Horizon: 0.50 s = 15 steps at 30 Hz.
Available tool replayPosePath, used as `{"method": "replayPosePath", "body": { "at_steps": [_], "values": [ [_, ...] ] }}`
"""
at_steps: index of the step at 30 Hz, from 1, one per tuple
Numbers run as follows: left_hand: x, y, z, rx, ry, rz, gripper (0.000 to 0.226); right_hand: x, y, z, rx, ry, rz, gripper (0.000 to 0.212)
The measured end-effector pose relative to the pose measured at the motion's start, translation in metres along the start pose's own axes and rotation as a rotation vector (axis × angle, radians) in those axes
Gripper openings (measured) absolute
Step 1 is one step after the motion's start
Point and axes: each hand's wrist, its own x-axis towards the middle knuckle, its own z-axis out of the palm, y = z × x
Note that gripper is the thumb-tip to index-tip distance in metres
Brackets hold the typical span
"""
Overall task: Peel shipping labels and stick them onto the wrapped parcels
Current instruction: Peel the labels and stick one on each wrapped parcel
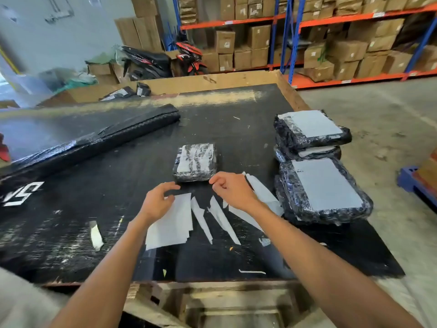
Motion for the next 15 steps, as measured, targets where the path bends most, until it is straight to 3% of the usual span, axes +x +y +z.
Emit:
{"method": "replayPosePath", "body": {
  "at_steps": [4,6,9,11,15],
  "values": [
    [-0.010,-0.036,-0.002,-0.023,-0.055,-0.016,0.038,0.008,-0.019,0.049,0.142,-0.170,0.105,0.016],
    [-0.016,-0.049,0.008,0.078,-0.071,-0.014,0.040,0.014,-0.021,0.067,0.071,-0.219,0.157,0.017],
    [-0.023,-0.055,0.019,0.269,0.005,0.037,0.043,0.021,-0.016,0.075,-0.179,-0.173,0.222,0.037],
    [-0.023,-0.052,0.020,0.317,0.031,0.054,0.045,0.024,-0.016,0.075,-0.203,-0.108,0.237,0.047],
    [-0.023,-0.053,0.022,0.349,0.034,0.054,0.047,0.029,-0.018,0.079,-0.350,-0.044,0.261,0.040]
  ]
}}
